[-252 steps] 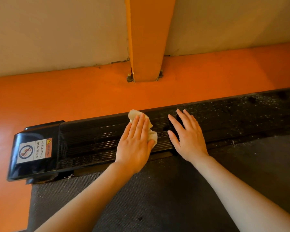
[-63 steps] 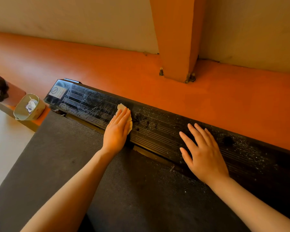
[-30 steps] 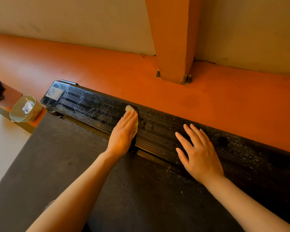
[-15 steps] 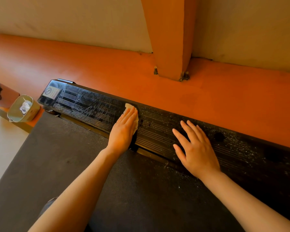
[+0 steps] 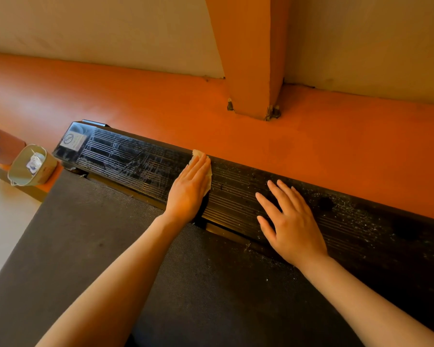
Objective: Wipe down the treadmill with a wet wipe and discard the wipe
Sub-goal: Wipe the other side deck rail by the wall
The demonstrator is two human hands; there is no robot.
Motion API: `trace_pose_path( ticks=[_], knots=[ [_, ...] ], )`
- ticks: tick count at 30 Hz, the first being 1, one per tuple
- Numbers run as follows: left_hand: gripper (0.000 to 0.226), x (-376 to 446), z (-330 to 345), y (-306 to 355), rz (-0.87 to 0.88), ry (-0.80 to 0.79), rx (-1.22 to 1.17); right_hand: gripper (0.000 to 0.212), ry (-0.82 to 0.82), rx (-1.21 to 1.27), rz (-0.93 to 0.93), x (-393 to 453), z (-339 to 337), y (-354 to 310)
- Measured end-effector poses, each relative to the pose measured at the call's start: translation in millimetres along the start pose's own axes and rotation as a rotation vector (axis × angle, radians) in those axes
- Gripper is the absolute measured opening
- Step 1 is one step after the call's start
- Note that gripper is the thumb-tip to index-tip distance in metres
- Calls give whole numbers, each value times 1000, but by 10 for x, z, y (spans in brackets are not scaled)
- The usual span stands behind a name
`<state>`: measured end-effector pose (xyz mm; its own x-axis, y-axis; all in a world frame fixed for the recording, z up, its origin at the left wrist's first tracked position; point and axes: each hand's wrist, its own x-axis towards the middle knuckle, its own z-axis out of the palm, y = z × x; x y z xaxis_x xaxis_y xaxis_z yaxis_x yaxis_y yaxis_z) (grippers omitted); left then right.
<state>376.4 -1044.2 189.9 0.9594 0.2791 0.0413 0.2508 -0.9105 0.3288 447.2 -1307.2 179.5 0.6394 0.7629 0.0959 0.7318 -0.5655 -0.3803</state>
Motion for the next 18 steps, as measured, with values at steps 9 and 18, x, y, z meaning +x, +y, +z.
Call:
trace_pose_path(
  ticks=[9, 18],
  knots=[
    [47, -627, 32, 12, -10, 3, -27, 50, 13, 1, 0, 3, 6, -2],
    [49, -125, 62, 126, 15, 1, -17, 50, 2, -14, -1, 2, -12, -5]
  ],
)
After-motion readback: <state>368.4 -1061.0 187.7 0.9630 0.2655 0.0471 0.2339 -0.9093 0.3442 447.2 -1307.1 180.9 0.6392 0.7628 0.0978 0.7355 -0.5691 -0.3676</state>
